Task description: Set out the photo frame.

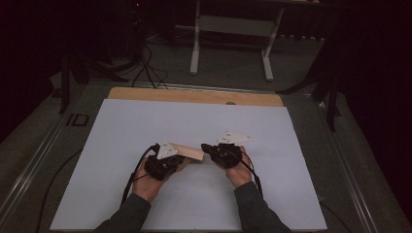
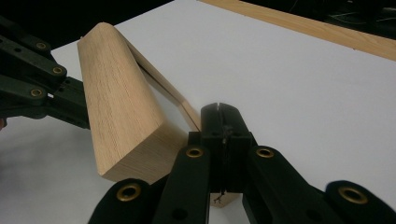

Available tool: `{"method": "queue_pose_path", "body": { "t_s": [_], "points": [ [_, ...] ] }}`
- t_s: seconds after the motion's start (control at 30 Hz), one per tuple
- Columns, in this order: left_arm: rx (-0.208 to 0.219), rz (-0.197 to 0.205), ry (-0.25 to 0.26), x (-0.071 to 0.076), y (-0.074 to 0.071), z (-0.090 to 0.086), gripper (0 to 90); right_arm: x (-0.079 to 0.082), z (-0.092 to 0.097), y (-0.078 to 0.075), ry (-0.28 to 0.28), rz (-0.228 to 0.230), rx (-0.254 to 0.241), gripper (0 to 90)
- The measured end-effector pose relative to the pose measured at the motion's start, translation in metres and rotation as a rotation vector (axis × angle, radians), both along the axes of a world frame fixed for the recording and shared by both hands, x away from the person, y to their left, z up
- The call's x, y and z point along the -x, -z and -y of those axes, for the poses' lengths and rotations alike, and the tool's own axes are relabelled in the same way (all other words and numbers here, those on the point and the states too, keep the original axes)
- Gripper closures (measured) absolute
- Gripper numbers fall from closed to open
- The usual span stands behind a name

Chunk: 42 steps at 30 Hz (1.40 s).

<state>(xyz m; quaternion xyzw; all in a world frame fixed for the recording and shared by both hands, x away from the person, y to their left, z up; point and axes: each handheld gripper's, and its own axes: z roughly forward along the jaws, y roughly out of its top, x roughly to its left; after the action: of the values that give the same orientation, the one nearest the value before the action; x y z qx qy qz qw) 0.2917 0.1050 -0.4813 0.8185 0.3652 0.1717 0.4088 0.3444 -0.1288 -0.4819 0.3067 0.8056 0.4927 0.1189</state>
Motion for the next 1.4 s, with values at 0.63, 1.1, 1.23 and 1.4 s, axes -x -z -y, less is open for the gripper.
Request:
{"method": "queue_pose_path", "body": {
  "t_s": [0.63,1.1,1.23,1.4],
  "points": [
    [-0.008,-0.008,0.008,0.000,0.001,0.003,89.4,0.006,-0.002,-0.001,-0.051,-0.001,0.014,89.7],
    [-0.011,-0.017,0.010,0.000,0.004,0.003,89.4,0.012,-0.002,-0.001,-0.067,-0.004,0.017,89.7],
    [-0.008,-0.019,0.009,0.000,0.005,0.004,89.4,0.013,-0.002,-0.001,-0.070,-0.006,0.017,89.8],
    [-0.013,-0.021,0.009,0.000,0.006,0.004,89.5,0.014,-0.002,-0.002,-0.076,-0.009,0.019,89.8]
  ]
}}
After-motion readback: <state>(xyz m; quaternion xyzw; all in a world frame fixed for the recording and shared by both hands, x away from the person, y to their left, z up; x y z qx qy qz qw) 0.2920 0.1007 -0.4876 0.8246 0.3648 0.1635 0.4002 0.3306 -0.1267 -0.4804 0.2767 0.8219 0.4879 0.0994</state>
